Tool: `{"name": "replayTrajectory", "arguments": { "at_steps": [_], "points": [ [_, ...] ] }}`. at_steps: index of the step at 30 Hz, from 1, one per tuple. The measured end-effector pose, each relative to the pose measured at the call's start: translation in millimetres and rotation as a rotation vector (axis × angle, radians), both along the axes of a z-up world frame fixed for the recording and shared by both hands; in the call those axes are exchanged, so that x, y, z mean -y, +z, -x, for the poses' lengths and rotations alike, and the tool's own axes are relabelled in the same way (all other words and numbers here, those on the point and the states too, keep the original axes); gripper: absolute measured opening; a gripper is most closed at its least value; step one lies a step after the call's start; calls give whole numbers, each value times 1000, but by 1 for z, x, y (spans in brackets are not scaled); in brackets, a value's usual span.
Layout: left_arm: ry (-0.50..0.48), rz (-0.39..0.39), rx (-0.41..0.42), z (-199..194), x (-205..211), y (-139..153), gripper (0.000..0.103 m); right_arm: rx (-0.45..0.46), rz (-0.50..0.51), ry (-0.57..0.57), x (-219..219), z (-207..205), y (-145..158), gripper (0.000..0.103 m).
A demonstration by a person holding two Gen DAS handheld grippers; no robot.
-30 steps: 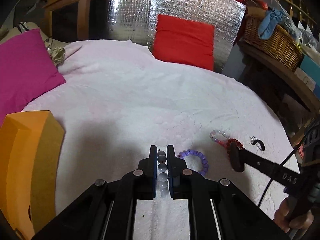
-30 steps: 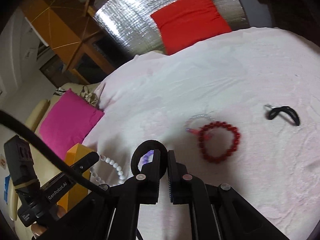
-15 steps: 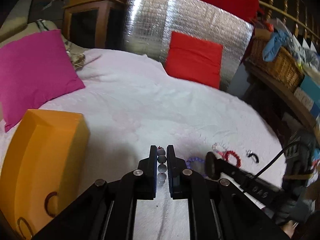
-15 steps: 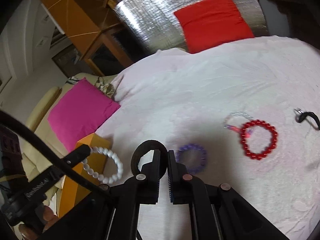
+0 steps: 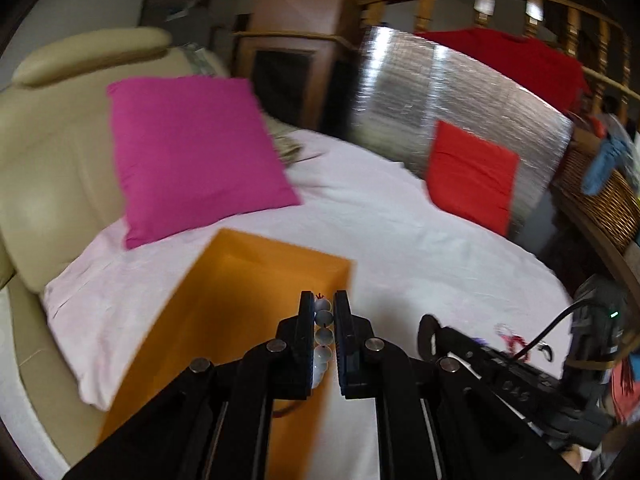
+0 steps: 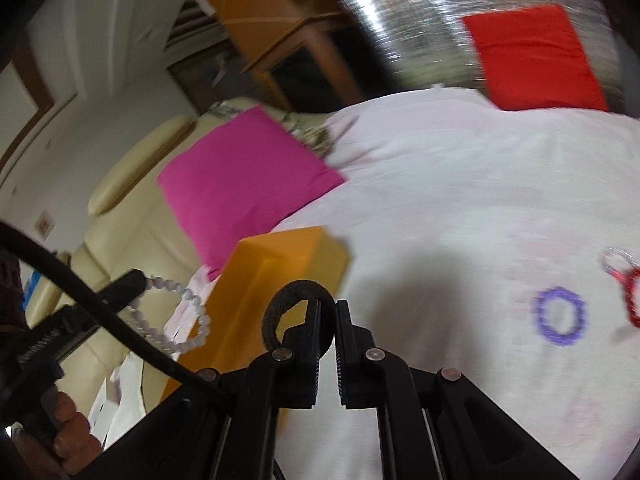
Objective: Organize jewelry
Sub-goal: 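Carry the pearl bracelet and black hair tie over the orange box, then open both grippers to release the pearl bracelet and hair tie into the box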
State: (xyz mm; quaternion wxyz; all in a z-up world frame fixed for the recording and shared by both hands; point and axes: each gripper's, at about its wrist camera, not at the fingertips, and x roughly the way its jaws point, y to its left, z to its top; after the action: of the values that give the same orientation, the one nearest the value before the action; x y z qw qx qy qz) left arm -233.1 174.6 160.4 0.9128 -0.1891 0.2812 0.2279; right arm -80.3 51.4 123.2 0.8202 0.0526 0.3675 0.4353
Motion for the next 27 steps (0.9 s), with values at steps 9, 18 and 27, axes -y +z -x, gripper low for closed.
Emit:
{"name": "replayTrajectory", "arguments": {
  "at_steps": [9,18,27],
  "points": [
    [106,125,-111,24,-58,-65,10,53,191,139,-119,34,-6,8],
    [115,197,-229,15,-73,-111,10,-4,401,111,-191,11,-51,10],
    [169,173,-264,14,-75,-112,54,-72,301,73,-177,-12,-40,28]
  ]
}}
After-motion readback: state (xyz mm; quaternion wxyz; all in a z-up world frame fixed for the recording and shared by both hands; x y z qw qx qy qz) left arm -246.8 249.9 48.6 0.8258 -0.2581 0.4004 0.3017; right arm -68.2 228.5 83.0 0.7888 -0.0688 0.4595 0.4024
